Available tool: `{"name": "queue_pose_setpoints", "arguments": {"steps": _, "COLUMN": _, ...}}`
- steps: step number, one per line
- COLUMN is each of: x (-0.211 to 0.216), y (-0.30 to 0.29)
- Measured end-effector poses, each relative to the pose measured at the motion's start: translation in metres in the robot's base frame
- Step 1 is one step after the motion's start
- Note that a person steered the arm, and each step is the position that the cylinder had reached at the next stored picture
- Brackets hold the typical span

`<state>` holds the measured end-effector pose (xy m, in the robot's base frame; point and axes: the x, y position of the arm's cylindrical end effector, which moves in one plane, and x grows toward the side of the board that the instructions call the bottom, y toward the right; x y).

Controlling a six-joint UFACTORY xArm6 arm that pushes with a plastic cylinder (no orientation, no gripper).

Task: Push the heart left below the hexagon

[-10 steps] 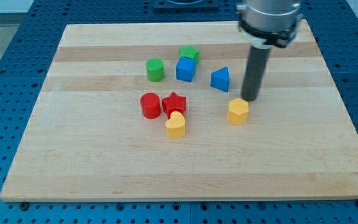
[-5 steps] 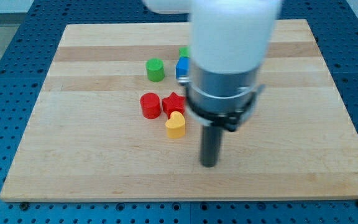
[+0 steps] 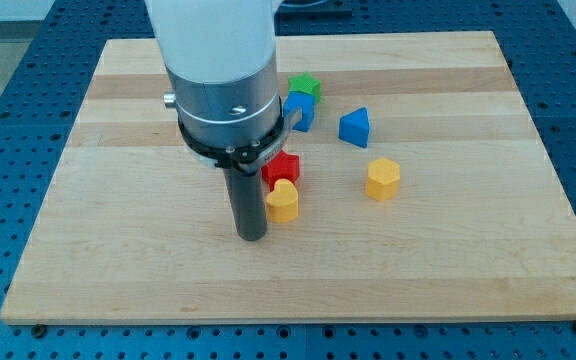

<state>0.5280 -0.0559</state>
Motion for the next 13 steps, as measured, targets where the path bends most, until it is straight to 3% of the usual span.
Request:
{"name": "queue_pose_setpoints", "arguments": {"steps": 6, "x": -0.029, "y": -0.006}}
{"name": "queue_pose_setpoints", "arguments": {"steps": 10, "x": -0.028, "y": 0.042}}
{"name": "queue_pose_setpoints", "arguments": {"steps": 11, "x": -0.025, "y": 0.044}}
{"name": "queue_pose_setpoints", "arguments": {"steps": 13, "x": 0.028, "y": 0.045}}
